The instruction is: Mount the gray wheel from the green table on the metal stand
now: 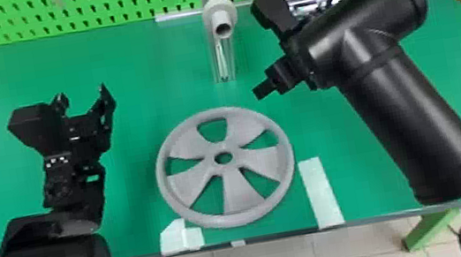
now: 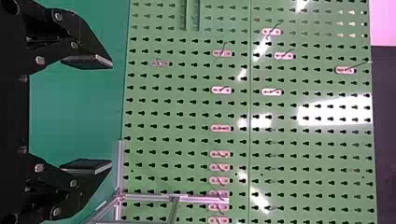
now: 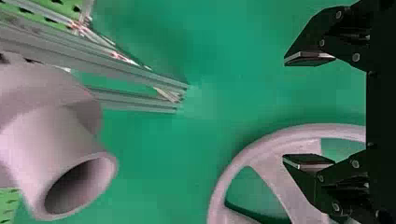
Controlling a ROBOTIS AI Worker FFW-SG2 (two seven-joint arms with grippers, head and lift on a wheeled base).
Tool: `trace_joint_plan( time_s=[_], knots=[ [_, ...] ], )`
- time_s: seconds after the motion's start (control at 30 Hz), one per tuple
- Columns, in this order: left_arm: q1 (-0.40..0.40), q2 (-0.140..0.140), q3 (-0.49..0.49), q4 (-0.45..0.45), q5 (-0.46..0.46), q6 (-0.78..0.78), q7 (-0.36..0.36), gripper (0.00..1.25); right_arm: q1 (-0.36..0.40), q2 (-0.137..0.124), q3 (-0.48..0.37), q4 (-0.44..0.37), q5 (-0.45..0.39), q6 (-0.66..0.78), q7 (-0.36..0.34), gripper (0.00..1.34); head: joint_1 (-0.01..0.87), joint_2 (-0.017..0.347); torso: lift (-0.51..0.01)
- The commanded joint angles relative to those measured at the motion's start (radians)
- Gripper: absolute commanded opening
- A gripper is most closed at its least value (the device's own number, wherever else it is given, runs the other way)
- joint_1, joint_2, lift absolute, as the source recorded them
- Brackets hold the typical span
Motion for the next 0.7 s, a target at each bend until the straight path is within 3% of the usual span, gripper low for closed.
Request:
trace_joint_plan(
  time_s=[0.0, 0.27, 0.67],
  knots=[
    [0.0, 0.0, -0.001, 0.0, -0.001, 0.0, 0.001, 0.75, -0.025, 0.009, 0.013, 0.053, 0.038, 0.021, 0.037, 0.82, 0.867, 0.052, -0.1],
    [0.0, 0.0, -0.004, 0.0, -0.002, 0.0, -0.001, 0.76, -0.053, 0.025, 0.016, 0.126, 0.11, 0.046, 0.112, 0.82, 0.867, 0.052, -0.1],
    [-0.002, 0.001, -0.011, 0.0, -0.011, 0.0, -0.001, 0.75, -0.068, 0.025, -0.007, 0.198, 0.147, 0.057, 0.127, 0.82, 0.867, 0.052, -0.1]
  ],
)
